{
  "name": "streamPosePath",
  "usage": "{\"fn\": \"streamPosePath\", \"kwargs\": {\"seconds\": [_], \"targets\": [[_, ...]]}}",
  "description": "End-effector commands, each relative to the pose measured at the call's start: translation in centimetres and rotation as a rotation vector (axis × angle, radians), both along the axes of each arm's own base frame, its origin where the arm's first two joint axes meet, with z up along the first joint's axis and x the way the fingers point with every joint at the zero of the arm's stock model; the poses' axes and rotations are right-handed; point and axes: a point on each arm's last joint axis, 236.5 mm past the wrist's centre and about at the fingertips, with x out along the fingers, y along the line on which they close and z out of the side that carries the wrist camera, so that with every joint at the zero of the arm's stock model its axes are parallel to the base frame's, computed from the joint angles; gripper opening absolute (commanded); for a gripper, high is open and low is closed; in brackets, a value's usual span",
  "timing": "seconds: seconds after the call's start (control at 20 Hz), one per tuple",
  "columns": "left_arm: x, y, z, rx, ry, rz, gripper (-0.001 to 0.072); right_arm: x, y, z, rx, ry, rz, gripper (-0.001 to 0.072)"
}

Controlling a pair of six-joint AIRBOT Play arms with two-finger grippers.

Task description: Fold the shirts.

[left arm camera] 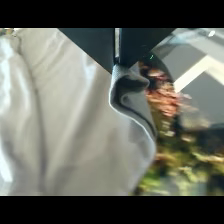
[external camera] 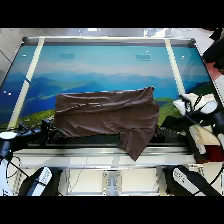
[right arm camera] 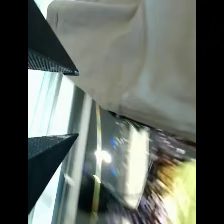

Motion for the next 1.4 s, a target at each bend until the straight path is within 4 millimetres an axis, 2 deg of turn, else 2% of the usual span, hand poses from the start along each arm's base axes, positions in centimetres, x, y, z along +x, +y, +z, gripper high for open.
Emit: {"fn": "streamPosePath", "kwargs": {"seconds": [0.0, 0.2, 0.45, 0.55, 0.7, 0.75, 0.8, 0.9, 1.0, 1.2, 1.35], "targets": [[0.8, -0.3, 1.1, 0.005, -0.064, -0.019, 0.0011, -2.4, 4.2, -3.5, 0.170, 0.041, -0.104, 0.0414], [0.8, -0.3, 1.1, 0.013, -0.071, -0.031, 0.0011, -4.0, 5.1, -5.2, 0.199, 0.080, -0.149, 0.0413], [0.8, -0.3, 1.1, 0.016, -0.074, -0.036, 0.0011, -2.2, 4.9, -5.2, 0.206, 0.023, -0.201, 0.0411], [0.8, -0.3, 1.1, 0.026, -0.082, -0.051, 0.0011, -2.6, 5.2, -5.7, 0.216, 0.052, -0.201, 0.0406], [0.8, -0.3, 1.1, 0.026, -0.082, -0.051, 0.0011, -3.8, 7.0, -6.7, 0.227, 0.115, -0.133, 0.0241], [0.8, -0.3, 1.1, 0.028, -0.083, -0.054, 0.0011, -4.0, 8.0, -6.6, 0.241, 0.101, -0.078, 0.0053], [0.8, -0.3, 1.1, 0.028, -0.084, -0.053, 0.0011, -4.0, 9.0, -6.1, 0.266, 0.077, -0.034, 0.0013], [1.0, 0.0, 1.5, 0.042, -0.100, -0.061, 0.0011, -3.3, 10.2, -4.2, 0.320, 0.039, -0.004, 0.0012], [2.0, 0.6, 3.0, 0.100, -0.165, -0.107, 0.0011, -2.8, 10.4, -1.6, 0.335, -0.011, 0.064, 0.0012], [4.4, 1.6, 9.1, 0.222, -0.328, -0.205, 0.0011, -2.0, 9.8, 5.1, 0.289, -0.130, 0.177, 0.0013], [5.5, 2.0, 12.7, 0.325, -0.433, -0.306, 0.0011, 1.3, 8.7, 10.1, 0.207, -0.326, 0.180, 0.0012]]}}
